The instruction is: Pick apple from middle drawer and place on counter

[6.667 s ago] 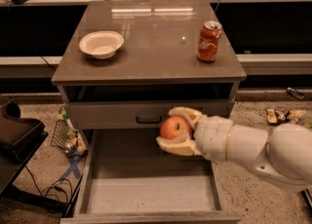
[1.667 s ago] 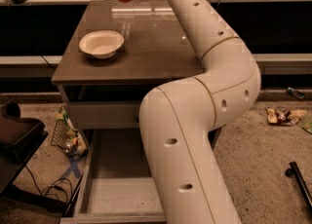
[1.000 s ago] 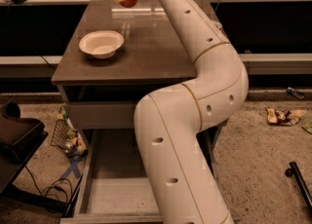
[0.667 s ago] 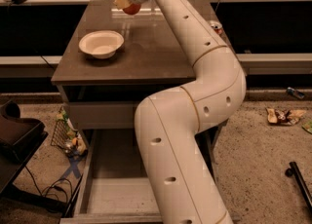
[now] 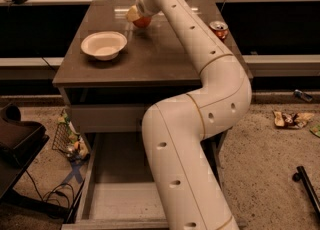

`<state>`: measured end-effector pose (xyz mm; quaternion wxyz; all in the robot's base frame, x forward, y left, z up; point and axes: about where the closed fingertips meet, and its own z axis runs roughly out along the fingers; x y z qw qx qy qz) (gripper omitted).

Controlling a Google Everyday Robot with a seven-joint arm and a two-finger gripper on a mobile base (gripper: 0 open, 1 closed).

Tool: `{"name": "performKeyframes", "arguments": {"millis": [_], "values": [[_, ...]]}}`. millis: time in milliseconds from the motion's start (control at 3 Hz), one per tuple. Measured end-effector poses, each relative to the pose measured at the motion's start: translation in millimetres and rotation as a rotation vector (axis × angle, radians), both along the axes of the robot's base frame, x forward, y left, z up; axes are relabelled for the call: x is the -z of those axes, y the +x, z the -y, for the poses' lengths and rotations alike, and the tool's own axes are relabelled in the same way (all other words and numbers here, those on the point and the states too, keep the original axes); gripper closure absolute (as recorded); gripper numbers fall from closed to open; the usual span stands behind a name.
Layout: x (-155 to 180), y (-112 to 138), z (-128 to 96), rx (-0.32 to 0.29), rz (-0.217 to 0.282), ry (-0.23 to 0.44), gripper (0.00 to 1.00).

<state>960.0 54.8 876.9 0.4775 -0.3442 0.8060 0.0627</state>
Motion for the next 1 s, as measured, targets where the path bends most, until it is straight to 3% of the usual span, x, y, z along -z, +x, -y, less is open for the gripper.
{"name": "performKeyframes", "arguments": {"millis": [333,667,1000], "values": [[25.8,1.1,9.2,0.012,-0.047,0.014,1.00],[27.7,1.3,8.4,0.011,-0.050,0.014,0.84],[25.3,0.3,8.3,0.011,-0.050,0.014,0.53]]}}
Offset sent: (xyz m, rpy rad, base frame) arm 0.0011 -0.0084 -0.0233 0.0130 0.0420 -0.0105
